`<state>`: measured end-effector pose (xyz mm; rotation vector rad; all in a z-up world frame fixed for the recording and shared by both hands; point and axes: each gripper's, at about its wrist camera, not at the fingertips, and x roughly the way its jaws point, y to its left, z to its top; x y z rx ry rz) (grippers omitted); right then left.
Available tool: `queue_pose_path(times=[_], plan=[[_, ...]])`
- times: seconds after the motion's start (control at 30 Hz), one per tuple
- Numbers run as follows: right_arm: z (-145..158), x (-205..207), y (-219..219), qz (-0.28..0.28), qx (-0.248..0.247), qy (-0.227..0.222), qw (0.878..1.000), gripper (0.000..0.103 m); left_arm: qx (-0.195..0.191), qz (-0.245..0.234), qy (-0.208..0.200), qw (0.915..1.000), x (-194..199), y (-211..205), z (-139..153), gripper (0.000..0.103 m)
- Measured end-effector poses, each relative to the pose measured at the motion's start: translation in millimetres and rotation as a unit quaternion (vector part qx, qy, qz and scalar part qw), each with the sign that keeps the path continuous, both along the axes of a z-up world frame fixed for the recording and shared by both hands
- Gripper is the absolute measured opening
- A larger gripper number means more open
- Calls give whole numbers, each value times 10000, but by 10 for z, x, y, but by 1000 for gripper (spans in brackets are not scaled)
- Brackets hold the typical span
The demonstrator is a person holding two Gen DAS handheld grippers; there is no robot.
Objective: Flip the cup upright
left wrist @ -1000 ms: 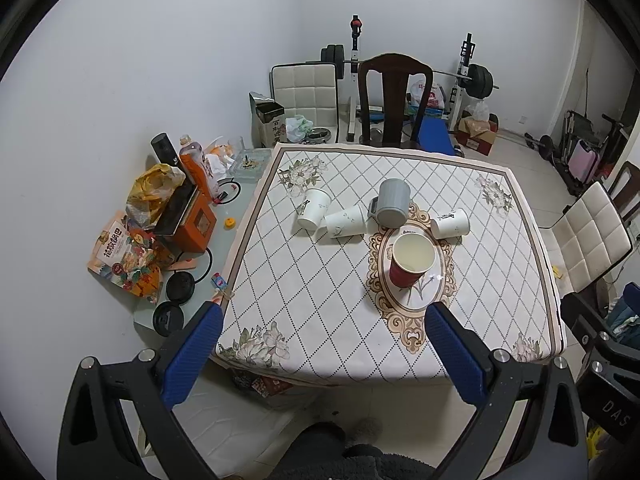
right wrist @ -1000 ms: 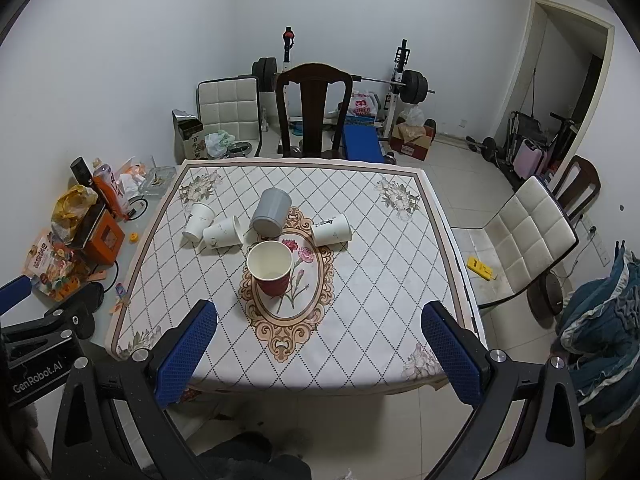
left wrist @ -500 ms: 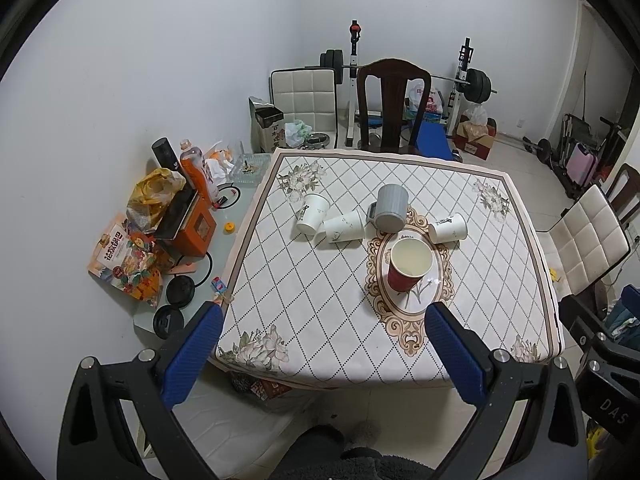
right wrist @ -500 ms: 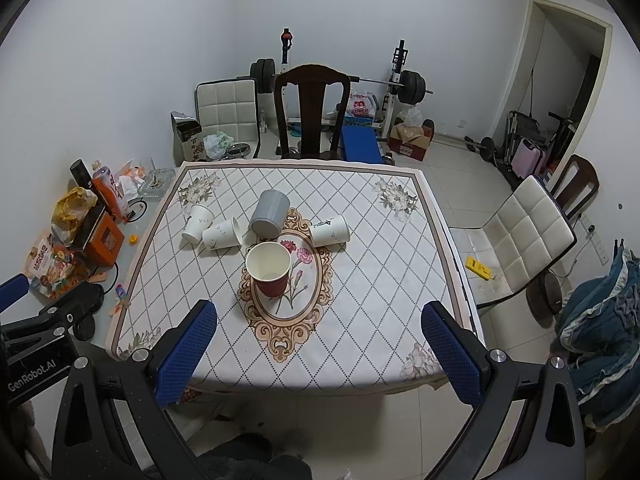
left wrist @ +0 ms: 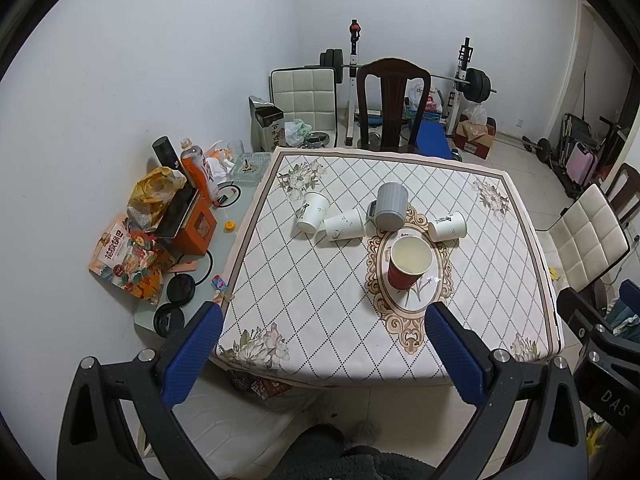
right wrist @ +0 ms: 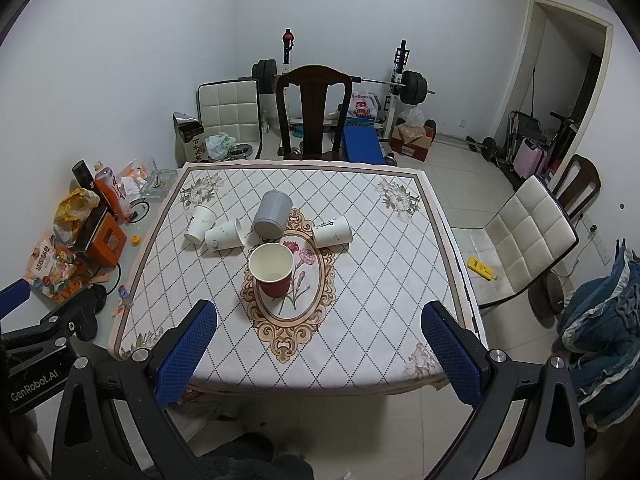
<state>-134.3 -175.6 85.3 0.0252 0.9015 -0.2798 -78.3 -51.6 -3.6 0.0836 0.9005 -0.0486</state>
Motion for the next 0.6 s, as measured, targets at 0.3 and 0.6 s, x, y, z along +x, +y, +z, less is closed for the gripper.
queue_pose_path(times=[0.3,0.6], plan=[[66,10,36,4,15,0,10000,103,2,-13,25,10000,-14,5,7,103],[66,10,28,6,20,0,10000,103,-14,0,27,10000,-51,19,26,103]])
